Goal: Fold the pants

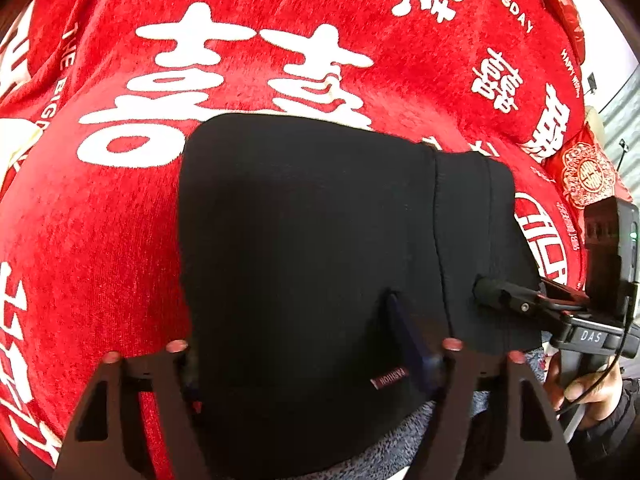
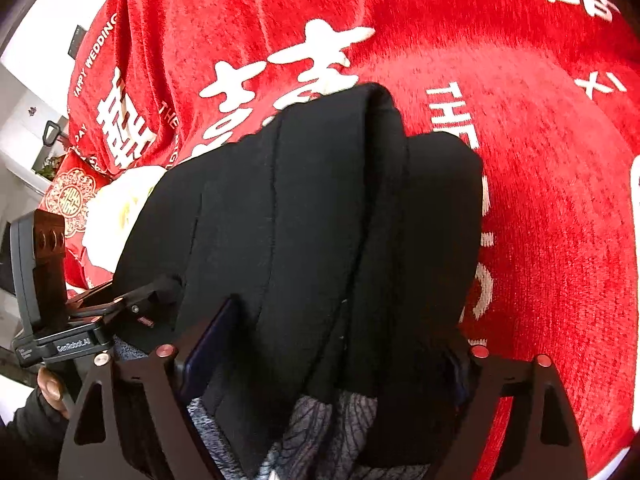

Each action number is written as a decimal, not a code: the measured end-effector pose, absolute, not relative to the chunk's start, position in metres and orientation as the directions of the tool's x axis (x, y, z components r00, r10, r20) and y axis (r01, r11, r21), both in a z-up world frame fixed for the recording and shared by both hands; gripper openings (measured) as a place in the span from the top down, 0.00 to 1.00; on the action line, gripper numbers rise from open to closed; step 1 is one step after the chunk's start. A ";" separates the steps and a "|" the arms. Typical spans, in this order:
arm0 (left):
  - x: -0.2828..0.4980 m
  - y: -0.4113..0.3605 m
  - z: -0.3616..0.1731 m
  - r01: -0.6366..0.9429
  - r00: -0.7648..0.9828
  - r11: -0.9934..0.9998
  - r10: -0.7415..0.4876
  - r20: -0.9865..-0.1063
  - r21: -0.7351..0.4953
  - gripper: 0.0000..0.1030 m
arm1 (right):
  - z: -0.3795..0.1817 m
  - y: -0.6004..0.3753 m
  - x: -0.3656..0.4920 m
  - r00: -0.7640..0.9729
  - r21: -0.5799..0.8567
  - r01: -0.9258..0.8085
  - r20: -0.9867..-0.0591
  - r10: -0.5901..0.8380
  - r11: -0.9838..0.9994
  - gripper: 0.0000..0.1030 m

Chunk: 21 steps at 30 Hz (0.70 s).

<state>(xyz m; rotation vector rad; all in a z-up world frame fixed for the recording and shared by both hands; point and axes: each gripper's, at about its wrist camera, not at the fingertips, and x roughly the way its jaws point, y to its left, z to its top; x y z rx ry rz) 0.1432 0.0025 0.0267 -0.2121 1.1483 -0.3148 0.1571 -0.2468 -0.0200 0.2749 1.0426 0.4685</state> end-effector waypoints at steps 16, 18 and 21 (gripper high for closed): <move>0.137 0.000 0.081 0.168 0.423 0.924 -0.383 -0.821 -0.344 0.53 | 0.037 -0.246 0.128 0.509 0.385 -0.307 -0.706 0.492 0.870 0.55; 0.140 -0.003 0.089 0.176 0.430 0.924 -0.382 -0.818 -0.339 0.53 | 0.047 -0.248 0.128 0.525 0.376 -0.309 -0.699 0.486 0.874 0.55; 0.149 -0.008 0.101 0.186 0.435 0.924 -0.382 -0.815 -0.334 0.53 | 0.060 -0.252 0.131 0.543 0.365 -0.306 -0.692 0.477 0.879 0.55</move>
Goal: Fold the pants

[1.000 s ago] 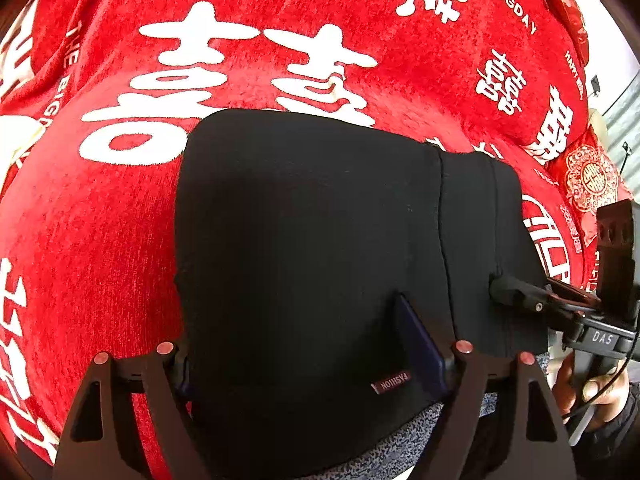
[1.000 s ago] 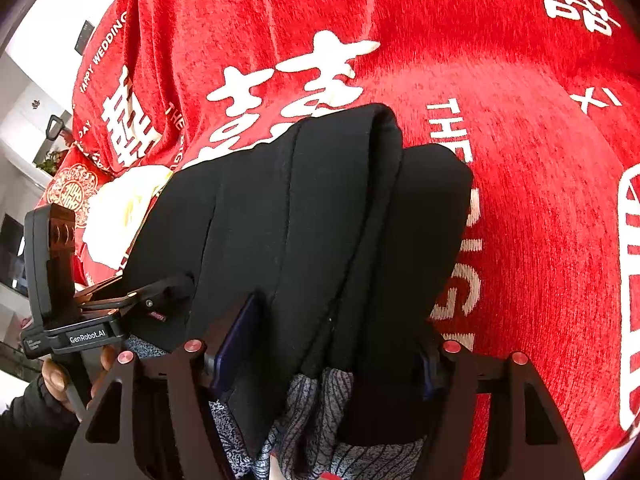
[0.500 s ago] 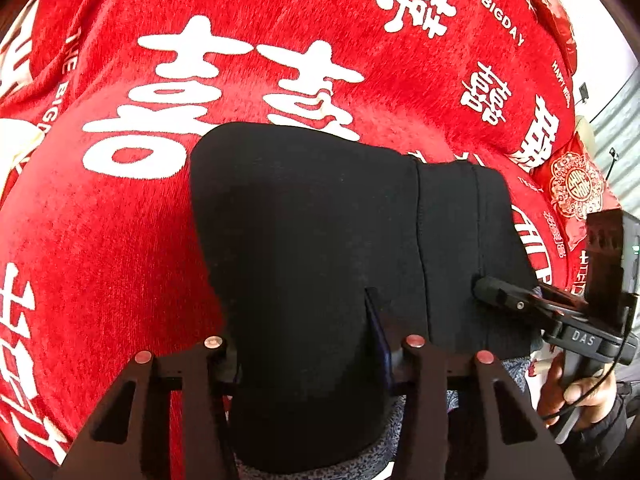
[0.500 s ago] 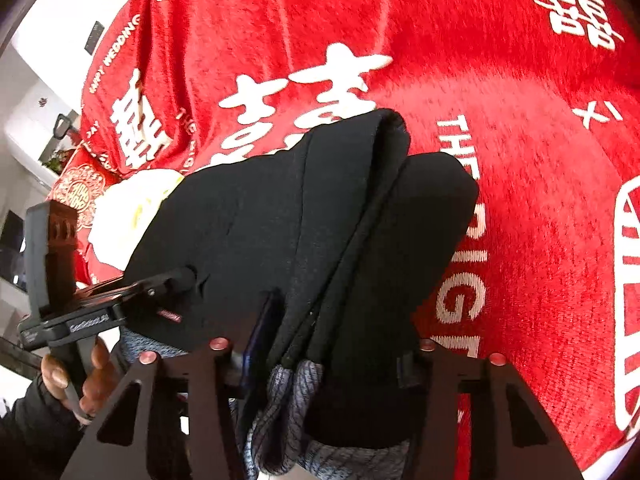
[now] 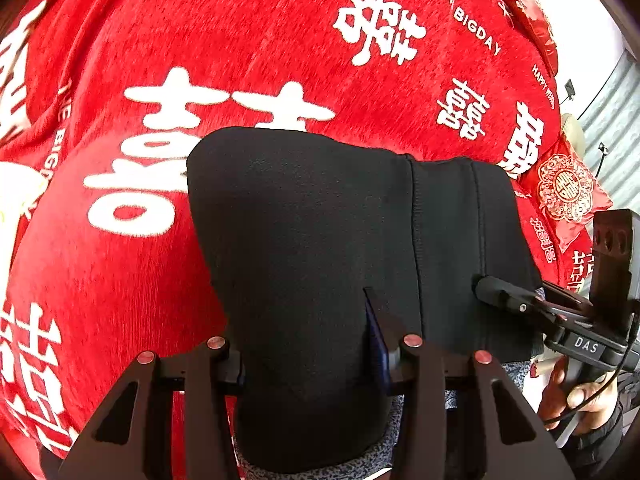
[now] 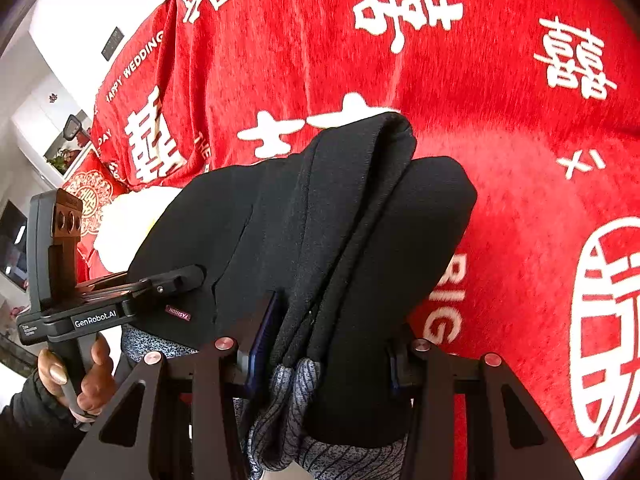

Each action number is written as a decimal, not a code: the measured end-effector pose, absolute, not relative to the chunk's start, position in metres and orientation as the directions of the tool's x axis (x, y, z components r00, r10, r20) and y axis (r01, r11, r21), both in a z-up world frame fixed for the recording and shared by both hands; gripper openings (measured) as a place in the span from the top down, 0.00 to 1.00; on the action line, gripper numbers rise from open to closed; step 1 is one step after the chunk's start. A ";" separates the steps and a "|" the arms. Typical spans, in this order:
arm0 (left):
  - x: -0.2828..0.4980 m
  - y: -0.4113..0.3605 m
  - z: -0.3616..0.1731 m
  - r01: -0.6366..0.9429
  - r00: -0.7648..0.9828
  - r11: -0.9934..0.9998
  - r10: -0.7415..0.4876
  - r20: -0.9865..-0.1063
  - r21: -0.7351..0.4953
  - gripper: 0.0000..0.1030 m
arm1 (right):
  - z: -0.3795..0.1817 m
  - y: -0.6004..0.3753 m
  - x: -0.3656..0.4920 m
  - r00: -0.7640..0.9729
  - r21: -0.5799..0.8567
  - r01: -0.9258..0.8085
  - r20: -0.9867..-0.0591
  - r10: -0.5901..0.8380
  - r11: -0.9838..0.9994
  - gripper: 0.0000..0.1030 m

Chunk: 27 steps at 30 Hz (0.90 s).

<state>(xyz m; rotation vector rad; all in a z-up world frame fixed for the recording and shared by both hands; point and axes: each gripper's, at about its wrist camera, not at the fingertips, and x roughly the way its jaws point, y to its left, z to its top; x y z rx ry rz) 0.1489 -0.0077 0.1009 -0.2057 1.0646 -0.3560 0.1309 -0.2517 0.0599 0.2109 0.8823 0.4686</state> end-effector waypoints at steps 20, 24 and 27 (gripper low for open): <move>0.233 -0.038 0.132 0.181 0.429 0.935 -0.353 -0.832 -0.304 0.53 | 0.098 -0.284 0.202 0.553 0.365 -0.285 -0.692 0.463 0.886 0.55; 0.246 -0.039 0.120 0.166 0.403 0.939 -0.344 -0.848 -0.301 0.53 | 0.088 -0.284 0.218 0.530 0.377 -0.276 -0.708 0.467 0.884 0.55; 0.257 -0.039 0.108 0.150 0.378 0.941 -0.337 -0.862 -0.302 0.53 | 0.077 -0.284 0.233 0.506 0.387 -0.267 -0.723 0.470 0.883 0.54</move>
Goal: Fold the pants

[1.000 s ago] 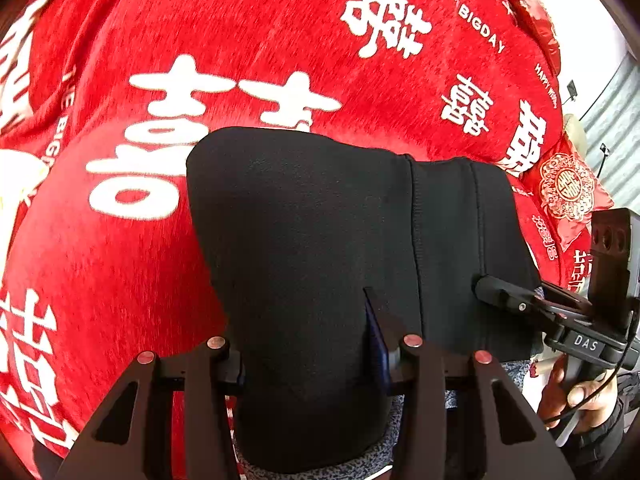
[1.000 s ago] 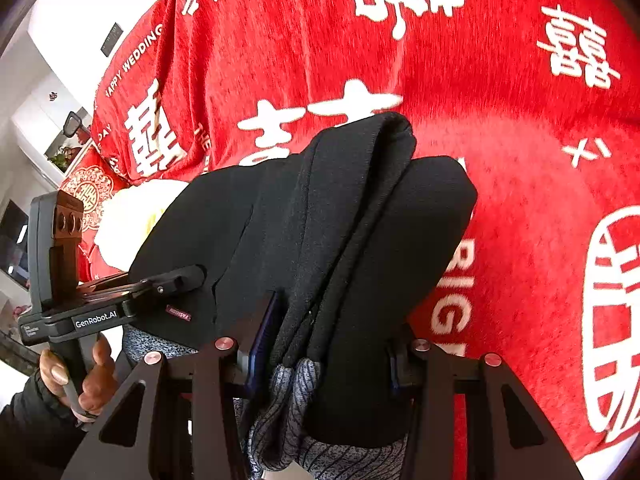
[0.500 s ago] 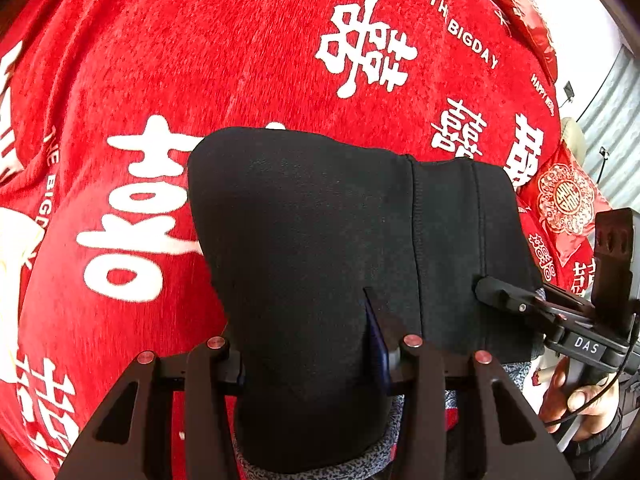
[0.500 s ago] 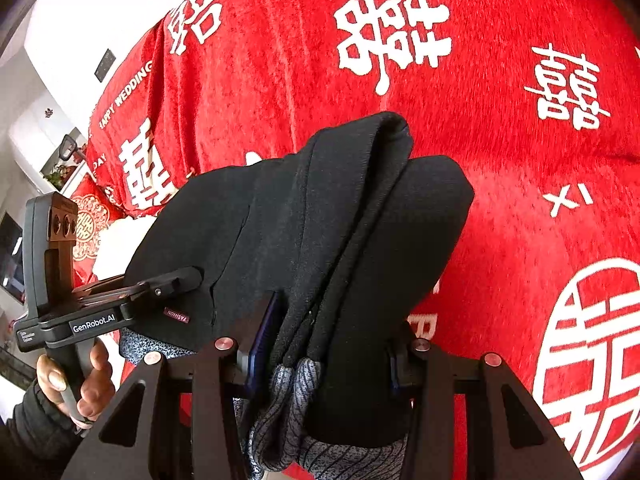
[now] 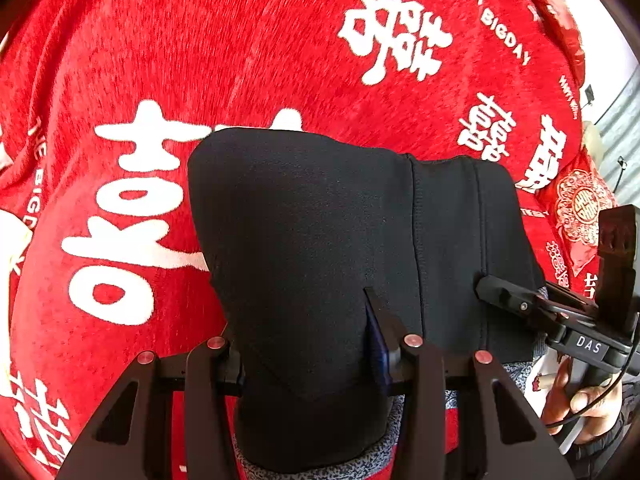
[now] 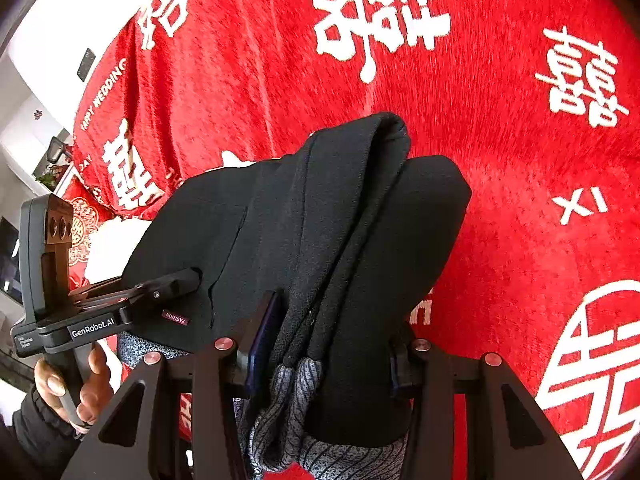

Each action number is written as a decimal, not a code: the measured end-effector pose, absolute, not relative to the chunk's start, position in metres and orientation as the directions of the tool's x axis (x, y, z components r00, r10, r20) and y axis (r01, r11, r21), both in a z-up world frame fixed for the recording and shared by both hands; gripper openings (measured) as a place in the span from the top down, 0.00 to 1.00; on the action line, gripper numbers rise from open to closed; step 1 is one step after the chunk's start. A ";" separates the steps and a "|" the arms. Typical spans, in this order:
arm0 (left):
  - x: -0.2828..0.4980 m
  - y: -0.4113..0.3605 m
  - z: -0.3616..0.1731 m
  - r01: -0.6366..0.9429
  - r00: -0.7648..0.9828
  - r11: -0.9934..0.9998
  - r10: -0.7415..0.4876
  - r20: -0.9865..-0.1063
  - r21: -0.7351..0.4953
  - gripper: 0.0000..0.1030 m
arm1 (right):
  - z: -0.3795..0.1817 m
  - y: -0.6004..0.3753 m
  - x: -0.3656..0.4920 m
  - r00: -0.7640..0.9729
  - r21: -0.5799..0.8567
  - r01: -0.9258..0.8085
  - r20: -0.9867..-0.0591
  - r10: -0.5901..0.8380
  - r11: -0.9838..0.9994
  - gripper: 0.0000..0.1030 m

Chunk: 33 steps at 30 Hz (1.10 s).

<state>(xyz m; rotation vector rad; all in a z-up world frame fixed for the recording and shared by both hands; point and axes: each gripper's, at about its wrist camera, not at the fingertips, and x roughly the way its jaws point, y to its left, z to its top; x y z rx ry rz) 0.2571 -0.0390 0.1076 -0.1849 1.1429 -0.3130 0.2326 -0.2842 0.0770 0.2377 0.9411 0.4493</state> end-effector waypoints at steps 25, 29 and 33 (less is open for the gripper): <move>0.236 -0.022 0.087 0.189 0.461 0.915 -0.402 -0.791 -0.355 0.24 | 0.065 -0.260 0.198 0.564 0.259 -0.380 -0.696 0.444 0.888 0.00; 0.234 -0.049 0.051 0.211 0.391 0.942 -0.325 -0.861 -0.259 0.23 | 0.037 -0.236 0.191 0.493 0.239 -0.434 -0.744 0.451 0.869 0.00; 0.228 -0.060 0.046 0.239 0.395 0.957 -0.248 -0.885 -0.161 0.23 | -0.004 -0.252 0.210 0.384 0.332 -0.292 -0.818 0.429 0.897 0.00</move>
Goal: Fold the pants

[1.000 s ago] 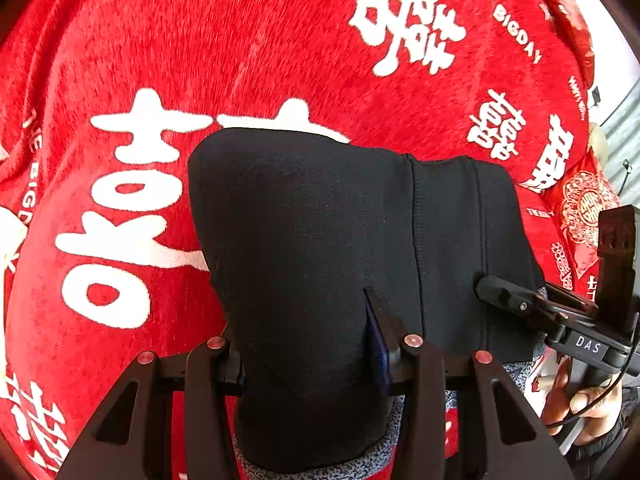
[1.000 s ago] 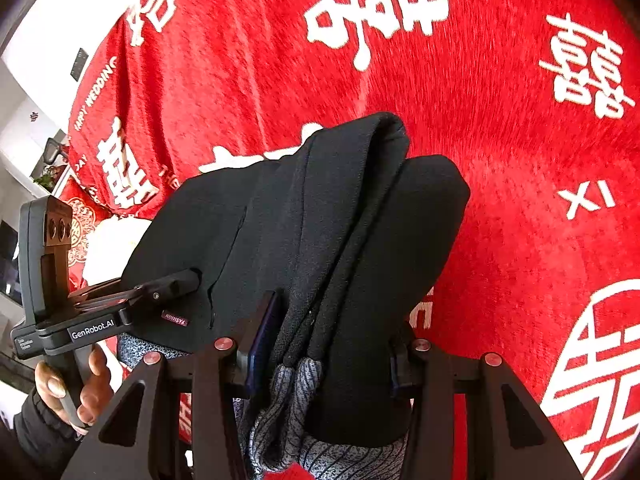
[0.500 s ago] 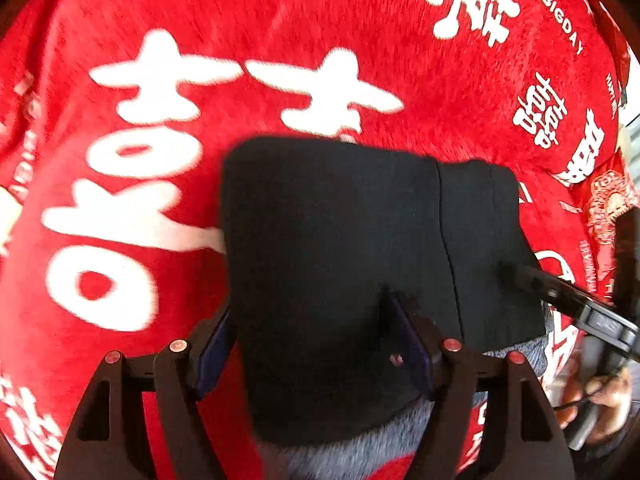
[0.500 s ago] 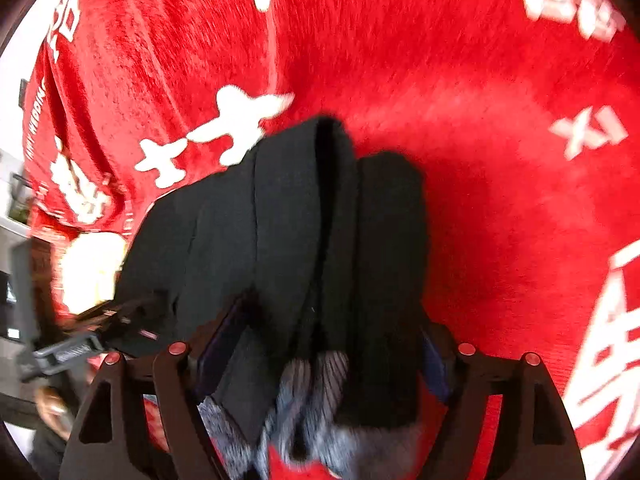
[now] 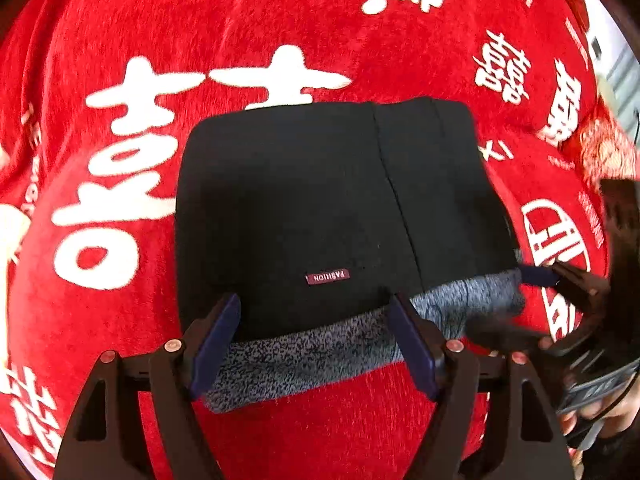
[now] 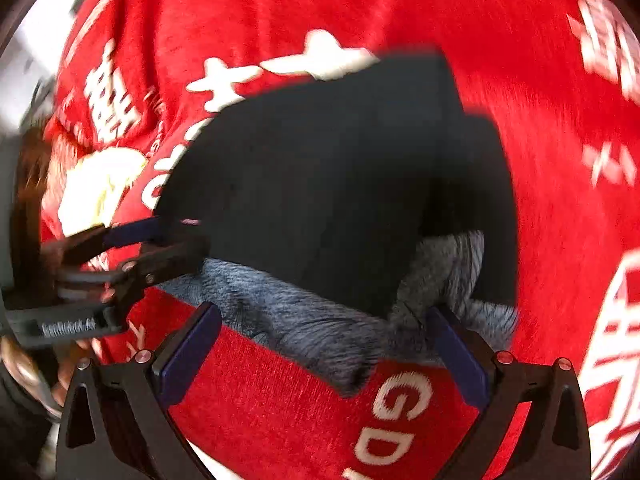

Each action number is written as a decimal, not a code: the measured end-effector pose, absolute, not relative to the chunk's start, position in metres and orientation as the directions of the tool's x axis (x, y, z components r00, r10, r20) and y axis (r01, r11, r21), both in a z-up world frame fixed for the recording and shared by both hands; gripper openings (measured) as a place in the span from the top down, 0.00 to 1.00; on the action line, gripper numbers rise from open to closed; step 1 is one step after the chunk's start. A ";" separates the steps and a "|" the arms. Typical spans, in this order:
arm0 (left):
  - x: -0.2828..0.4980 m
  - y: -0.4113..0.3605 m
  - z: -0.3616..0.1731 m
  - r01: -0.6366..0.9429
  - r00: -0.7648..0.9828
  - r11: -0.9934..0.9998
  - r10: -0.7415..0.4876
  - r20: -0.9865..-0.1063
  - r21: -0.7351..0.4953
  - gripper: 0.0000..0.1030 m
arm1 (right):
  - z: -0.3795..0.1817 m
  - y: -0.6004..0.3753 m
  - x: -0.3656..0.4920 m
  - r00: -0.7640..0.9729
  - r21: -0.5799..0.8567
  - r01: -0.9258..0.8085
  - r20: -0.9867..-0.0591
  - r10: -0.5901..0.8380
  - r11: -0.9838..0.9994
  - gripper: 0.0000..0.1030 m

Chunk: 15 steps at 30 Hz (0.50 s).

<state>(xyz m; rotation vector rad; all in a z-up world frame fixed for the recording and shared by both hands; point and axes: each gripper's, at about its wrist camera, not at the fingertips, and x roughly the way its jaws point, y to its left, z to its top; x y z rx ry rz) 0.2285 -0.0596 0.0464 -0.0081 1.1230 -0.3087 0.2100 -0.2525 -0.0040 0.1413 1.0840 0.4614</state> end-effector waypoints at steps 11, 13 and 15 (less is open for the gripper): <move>0.189 -0.052 0.082 0.160 0.478 0.982 -0.164 -0.863 -0.098 0.23 | 0.063 -0.241 0.145 0.599 0.012 -0.238 -0.785 0.157 0.971 0.00; 0.184 -0.052 0.083 0.151 0.485 0.985 -0.152 -0.861 -0.089 0.23 | 0.059 -0.240 0.143 0.589 0.003 -0.225 -0.796 0.139 0.974 0.00; 0.179 -0.053 0.085 0.146 0.488 0.986 -0.147 -0.861 -0.085 0.23 | 0.054 -0.240 0.145 0.580 0.006 -0.207 -0.804 0.128 0.978 0.00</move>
